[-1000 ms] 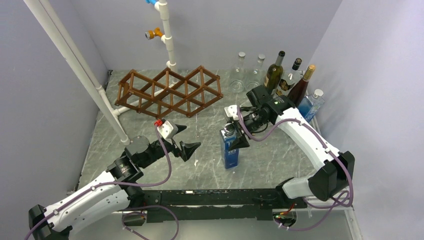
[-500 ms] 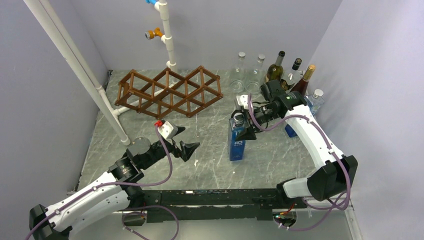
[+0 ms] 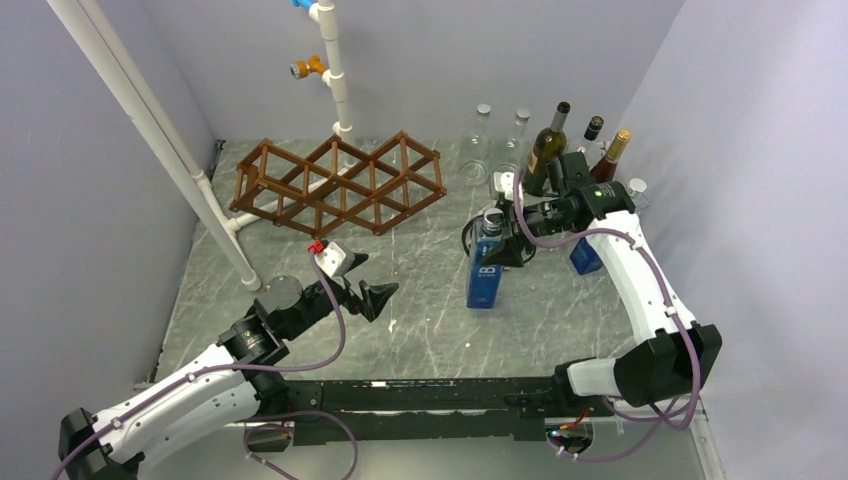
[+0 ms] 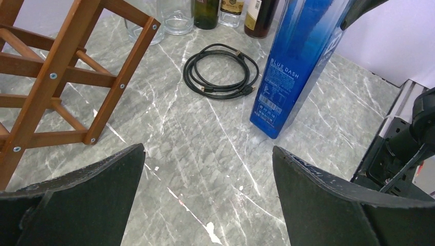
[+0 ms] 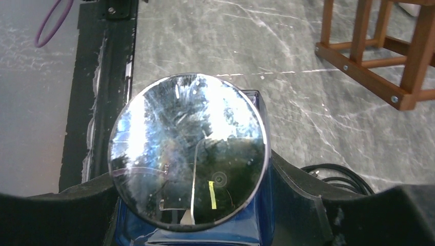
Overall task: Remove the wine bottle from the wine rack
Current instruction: Pick up the wine bottle from the center of the board, then place the wine bottle at the center of the board.
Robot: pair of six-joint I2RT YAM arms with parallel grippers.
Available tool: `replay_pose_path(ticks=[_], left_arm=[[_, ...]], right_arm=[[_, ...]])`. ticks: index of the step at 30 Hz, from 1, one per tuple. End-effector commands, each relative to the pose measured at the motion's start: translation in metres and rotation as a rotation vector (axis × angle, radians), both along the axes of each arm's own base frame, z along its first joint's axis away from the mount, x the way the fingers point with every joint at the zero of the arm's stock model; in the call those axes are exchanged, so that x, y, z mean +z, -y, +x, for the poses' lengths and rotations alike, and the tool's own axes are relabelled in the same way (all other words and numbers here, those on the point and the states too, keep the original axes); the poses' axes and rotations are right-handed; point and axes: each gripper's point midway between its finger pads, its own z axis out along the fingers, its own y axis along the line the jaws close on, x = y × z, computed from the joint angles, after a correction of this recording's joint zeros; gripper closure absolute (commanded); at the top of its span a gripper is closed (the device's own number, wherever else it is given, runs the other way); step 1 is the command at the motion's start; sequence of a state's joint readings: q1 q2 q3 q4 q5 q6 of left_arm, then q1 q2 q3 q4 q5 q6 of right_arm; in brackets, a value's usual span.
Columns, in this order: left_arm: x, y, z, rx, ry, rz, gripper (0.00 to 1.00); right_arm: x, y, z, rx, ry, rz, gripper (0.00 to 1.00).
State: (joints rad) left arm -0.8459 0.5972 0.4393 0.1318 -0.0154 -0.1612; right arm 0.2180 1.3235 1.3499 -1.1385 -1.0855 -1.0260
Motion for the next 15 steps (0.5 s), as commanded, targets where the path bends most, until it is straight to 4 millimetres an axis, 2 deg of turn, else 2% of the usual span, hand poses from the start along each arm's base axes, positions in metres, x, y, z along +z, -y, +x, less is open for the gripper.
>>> replay_pose_path(ticks=[1, 7, 15], left_arm=[[0.013, -0.001, 0.003, 0.022, 0.027, -0.048, 0.01], [0.010, -0.003, 0.004, 0.033, 0.024, -0.042, 0.00], [0.009, -0.006, 0.005, 0.048, 0.026, -0.038, 0.01]], right_arm=[[0.059, -0.004, 0.016, -0.030, 0.155, 0.120, 1.00], [0.070, 0.009, 0.047, -0.167, 0.177, 0.106, 1.00], [0.082, 0.036, 0.099, -0.386, 0.224, 0.093, 1.00]])
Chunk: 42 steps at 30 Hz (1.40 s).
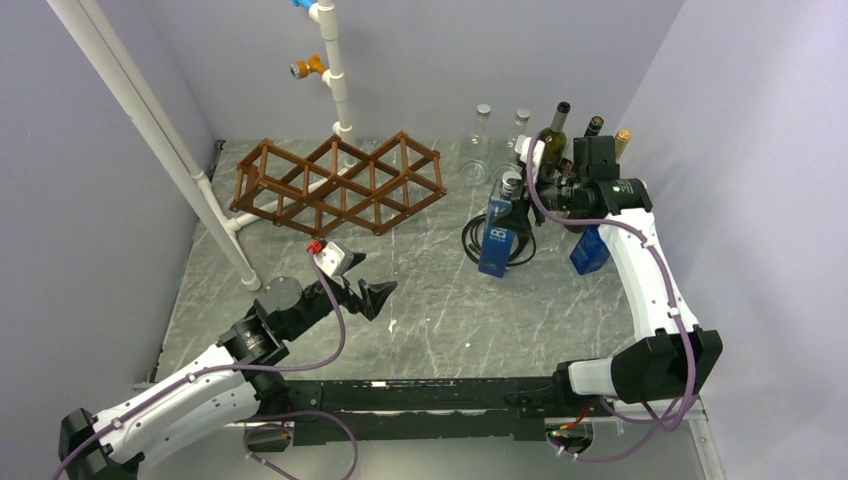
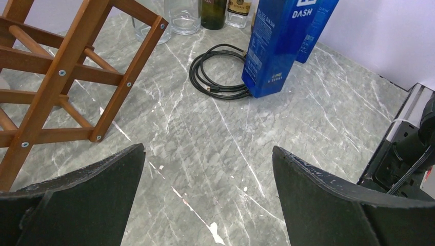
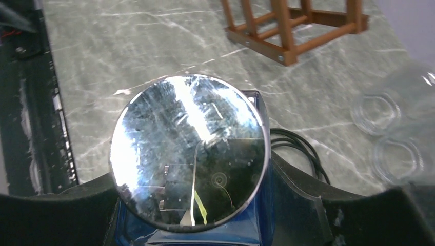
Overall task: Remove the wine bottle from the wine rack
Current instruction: Place the wine bottle at the center of the board.
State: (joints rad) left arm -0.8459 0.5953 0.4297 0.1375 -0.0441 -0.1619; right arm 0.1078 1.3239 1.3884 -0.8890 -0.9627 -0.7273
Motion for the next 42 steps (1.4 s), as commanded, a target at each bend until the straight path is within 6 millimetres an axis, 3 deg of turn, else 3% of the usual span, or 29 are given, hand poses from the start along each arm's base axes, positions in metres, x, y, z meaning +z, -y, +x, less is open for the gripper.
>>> replay_pose_path(ticks=[1, 14, 16, 31, 42], left_arm=[[0.012, -0.003, 0.002, 0.021, 0.028, -0.039, 0.00], [0.007, -0.006, 0.003, 0.033, 0.023, -0.025, 0.00], [0.007, -0.006, 0.004, 0.035, 0.023, -0.022, 0.00], [0.004, -0.009, 0.006, 0.050, 0.022, -0.010, 0.01], [0.003, -0.010, 0.007, 0.058, 0.020, -0.006, 0.01]], right_arm=[[0.062, 0.008, 0.041, -0.105, 0.211, 0.068, 1.00], [0.067, 0.056, 0.109, -0.408, 0.271, 0.050, 1.00], [0.066, 0.072, 0.120, -0.477, 0.276, 0.043, 1.00], [0.064, 0.113, 0.173, -0.755, 0.335, 0.047, 1.00], [0.058, 0.142, 0.198, -0.964, 0.358, 0.086, 1.00]])
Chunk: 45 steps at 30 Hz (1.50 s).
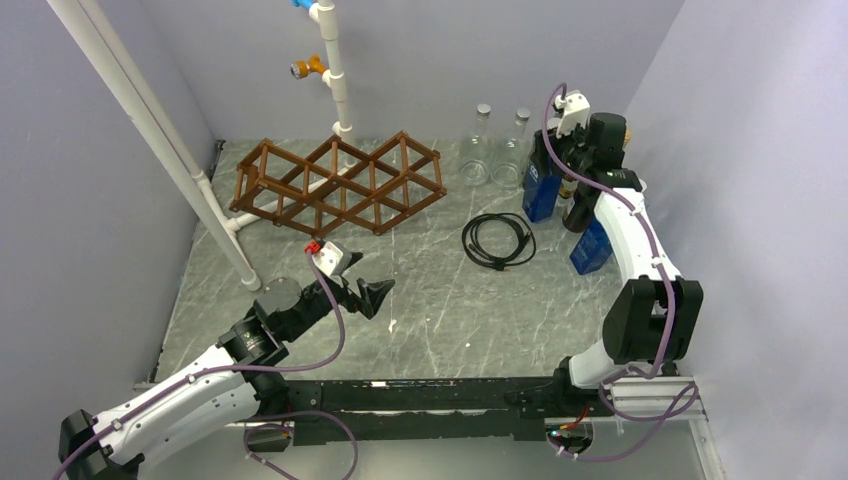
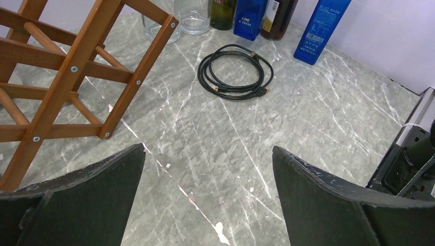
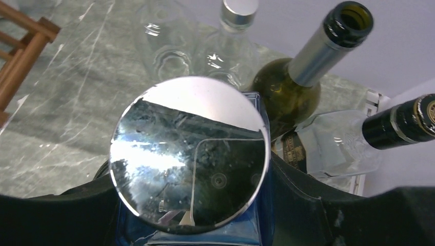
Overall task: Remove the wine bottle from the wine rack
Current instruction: Place the wine bottle at the center of the board.
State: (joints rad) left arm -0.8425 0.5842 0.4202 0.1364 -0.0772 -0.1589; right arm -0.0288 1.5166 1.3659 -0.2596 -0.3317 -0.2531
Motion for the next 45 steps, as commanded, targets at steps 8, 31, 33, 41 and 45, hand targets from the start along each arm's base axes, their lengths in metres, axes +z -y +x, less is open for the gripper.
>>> replay_pose_path(ticks=[8, 31, 33, 41, 45], left_arm=[[0.004, -0.003, 0.004, 0.022, 0.015, -0.008, 0.00], [0.007, -0.003, 0.004, 0.019, 0.018, -0.009, 0.00], [0.008, -0.003, 0.005, 0.021, 0.020, -0.011, 0.00], [0.010, -0.004, 0.003, 0.019, 0.018, -0.018, 0.00], [0.011, -0.003, 0.003, 0.017, 0.018, -0.022, 0.01]], right_arm=[[0.066, 0.033, 0.031, -0.237, 0.302, 0.068, 1.00], [0.031, 0.048, 0.042, -0.404, 0.246, 0.215, 0.81], [0.029, 0.048, 0.041, -0.404, 0.240, 0.219, 0.74], [0.025, 0.047, 0.038, -0.408, 0.227, 0.224, 0.56], [0.029, 0.045, 0.036, -0.403, 0.224, 0.237, 0.50]])
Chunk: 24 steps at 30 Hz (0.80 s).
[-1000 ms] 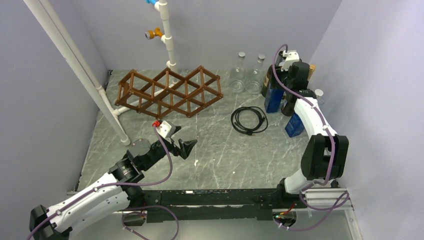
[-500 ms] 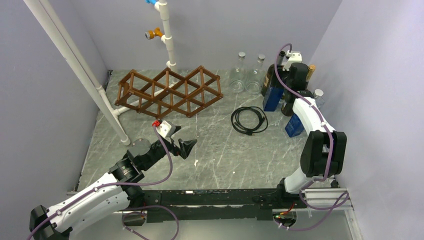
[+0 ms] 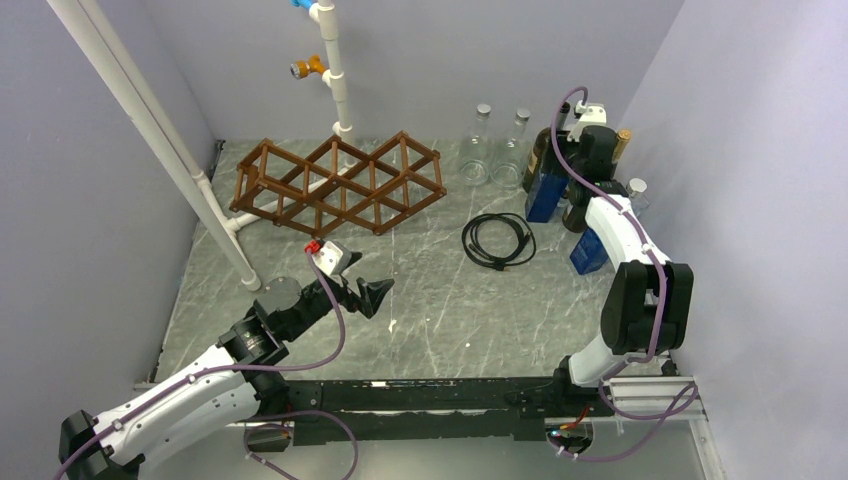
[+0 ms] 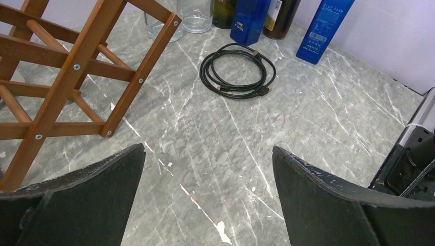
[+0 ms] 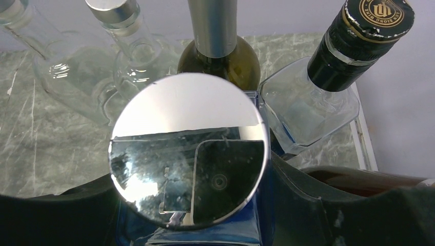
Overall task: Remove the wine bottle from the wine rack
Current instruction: Place the wine bottle at the center of the board.
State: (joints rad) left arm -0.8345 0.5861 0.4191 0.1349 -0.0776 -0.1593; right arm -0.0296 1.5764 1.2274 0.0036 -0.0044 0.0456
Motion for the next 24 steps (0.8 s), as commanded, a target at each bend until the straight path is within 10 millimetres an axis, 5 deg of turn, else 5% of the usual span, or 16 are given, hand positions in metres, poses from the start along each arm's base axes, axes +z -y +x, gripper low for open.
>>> replay_pose_path(ticks=[1, 24], left_arm=[[0.012, -0.002, 0.001, 0.007, 0.020, -0.024, 0.01], [0.016, -0.002, -0.003, -0.004, 0.018, -0.045, 0.00]], right_arm=[[0.069, -0.001, 0.007, -0.005, 0.216, 0.041, 0.48], [0.097, -0.009, -0.007, 0.041, 0.239, 0.041, 0.22]])
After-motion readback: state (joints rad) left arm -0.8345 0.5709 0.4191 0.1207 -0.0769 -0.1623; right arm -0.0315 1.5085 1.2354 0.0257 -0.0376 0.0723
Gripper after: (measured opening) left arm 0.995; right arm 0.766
